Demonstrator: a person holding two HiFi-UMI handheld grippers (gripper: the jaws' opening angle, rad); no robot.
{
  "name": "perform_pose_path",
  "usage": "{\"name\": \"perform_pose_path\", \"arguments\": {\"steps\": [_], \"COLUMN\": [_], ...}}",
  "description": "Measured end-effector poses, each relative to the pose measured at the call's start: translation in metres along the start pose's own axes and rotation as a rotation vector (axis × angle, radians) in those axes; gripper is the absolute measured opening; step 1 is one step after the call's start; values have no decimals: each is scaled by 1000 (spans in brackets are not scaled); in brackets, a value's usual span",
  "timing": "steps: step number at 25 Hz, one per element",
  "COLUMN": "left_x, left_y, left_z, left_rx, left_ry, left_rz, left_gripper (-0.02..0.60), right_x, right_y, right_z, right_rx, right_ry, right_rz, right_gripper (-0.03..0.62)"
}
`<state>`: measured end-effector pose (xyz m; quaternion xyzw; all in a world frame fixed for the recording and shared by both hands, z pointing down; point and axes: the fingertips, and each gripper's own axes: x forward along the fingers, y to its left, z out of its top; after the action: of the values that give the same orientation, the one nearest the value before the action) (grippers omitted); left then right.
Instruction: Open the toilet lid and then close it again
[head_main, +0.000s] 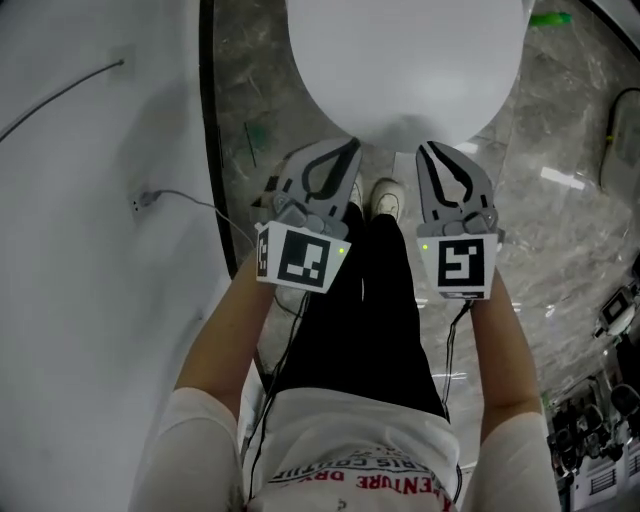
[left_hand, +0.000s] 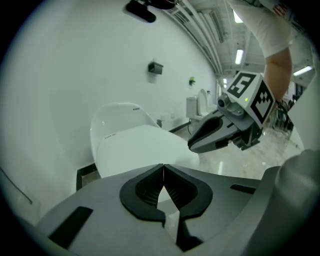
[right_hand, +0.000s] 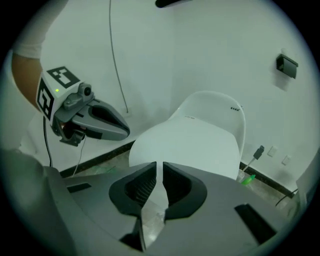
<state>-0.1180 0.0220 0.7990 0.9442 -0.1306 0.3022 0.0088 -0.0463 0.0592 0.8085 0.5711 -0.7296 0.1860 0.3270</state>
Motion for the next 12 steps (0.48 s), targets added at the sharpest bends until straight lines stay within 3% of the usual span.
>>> {"name": "perform_pose_path", "arguments": {"steps": [2, 5, 8, 12], "left_x": [12, 25, 34, 43], "left_y": [-7, -22, -37, -48], "left_z": [-10, -24, -38, -52], "left_rx": [105, 284, 447, 578], "left_ry": [35, 75, 108, 131], "left_rz": [-19, -54, -75, -76], "left_gripper": [8, 71, 123, 159], "right_x": [7, 13, 18, 24], "right_y": [6, 14, 21, 26], "right_z": [-13, -28, -43, -60], "right_rx": [-68, -173, -308, -526], "right_ry": [31, 70, 105, 140], "right_rz": [11, 12, 3, -36], "right_gripper": [17, 21, 78, 86]}}
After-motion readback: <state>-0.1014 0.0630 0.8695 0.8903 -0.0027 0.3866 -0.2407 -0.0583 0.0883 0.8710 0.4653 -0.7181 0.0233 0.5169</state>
